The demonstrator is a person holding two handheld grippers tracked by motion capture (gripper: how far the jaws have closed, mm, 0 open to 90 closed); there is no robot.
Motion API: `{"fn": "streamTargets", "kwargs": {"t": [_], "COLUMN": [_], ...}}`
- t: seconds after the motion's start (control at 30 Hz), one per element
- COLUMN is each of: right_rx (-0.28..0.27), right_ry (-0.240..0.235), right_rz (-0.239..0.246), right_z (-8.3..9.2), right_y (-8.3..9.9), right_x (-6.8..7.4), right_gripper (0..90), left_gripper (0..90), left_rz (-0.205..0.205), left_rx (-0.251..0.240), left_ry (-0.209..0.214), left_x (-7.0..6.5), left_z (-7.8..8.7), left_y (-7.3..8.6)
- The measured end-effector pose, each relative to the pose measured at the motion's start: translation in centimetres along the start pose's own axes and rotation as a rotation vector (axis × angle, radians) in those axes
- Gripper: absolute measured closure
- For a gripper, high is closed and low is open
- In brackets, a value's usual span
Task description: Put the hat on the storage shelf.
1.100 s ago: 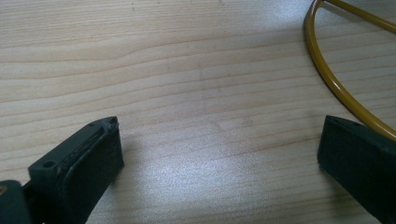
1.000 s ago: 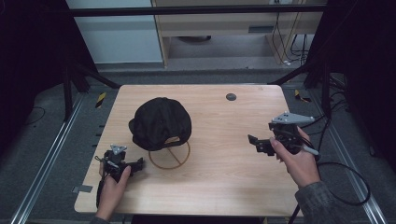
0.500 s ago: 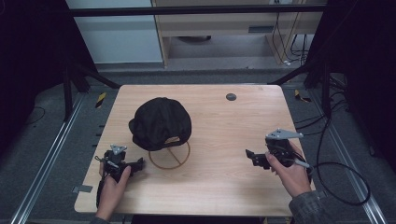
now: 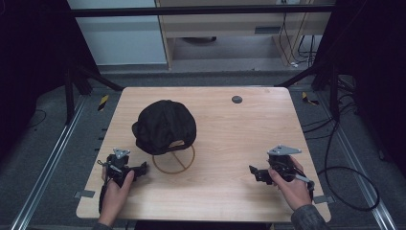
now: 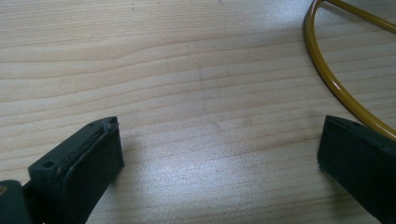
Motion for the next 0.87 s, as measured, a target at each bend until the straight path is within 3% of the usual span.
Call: {"fn": "streamTargets", "kwargs": {"t": [0.13, 0.43, 0.5, 0.53, 0.57, 0.6, 0.87], "right_rx": [0.012, 0.033, 0.035, 0.015, 0.015, 0.011, 0.019], "right_ry": [-0.009, 0.024, 0.03, 0.066, 0.066, 0.079, 0.086], "right_rz": [-0.004, -0.012, -0.013, 0.01, 0.01, 0.025, 0.02], "right_z": [-0.6, -3.0, -3.2, -3.7, -3.7, -3.9, -4.0], "right_y": [0.8, 2.3, 2.4, 2.6, 2.6, 2.6, 2.6], "right_x": [0.6, 2.0, 2.2, 2.4, 2.4, 2.5, 2.5], "right_gripper": [9.0, 8.8, 8.8, 7.7, 7.7, 6.5, 4.4], "left_gripper": [0.0, 0.0, 0.0, 0.0, 0.0, 0.0, 0.0], "left_rz": [0.0, -0.002, 0.008, 0.02, 0.02, 0.043, 0.057], "left_rx": [-0.001, -0.001, -0.004, -0.007, -0.007, -0.014, -0.015], "left_ry": [0.0, 0.005, -0.006, -0.018, -0.018, -0.041, -0.054], "left_x": [0.0, 0.3, 0.6, 0.9, 0.9, 1.3, 1.6], "left_z": [0.0, 0.0, 0.1, 0.2, 0.2, 0.3, 0.4], "left_y": [0.0, 0.0, 0.0, 0.0, 0.0, 0.0, 0.0]}}
Point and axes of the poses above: each handheld gripper's, and its own axes: z roughly backward along the jaws, y roughly out of its underside, x roughly to its left, the point moved 3 cm from there along -z, roughly forward along the jaws, and after that the axes turned 14 degrees about y, right-handed, at the moved point
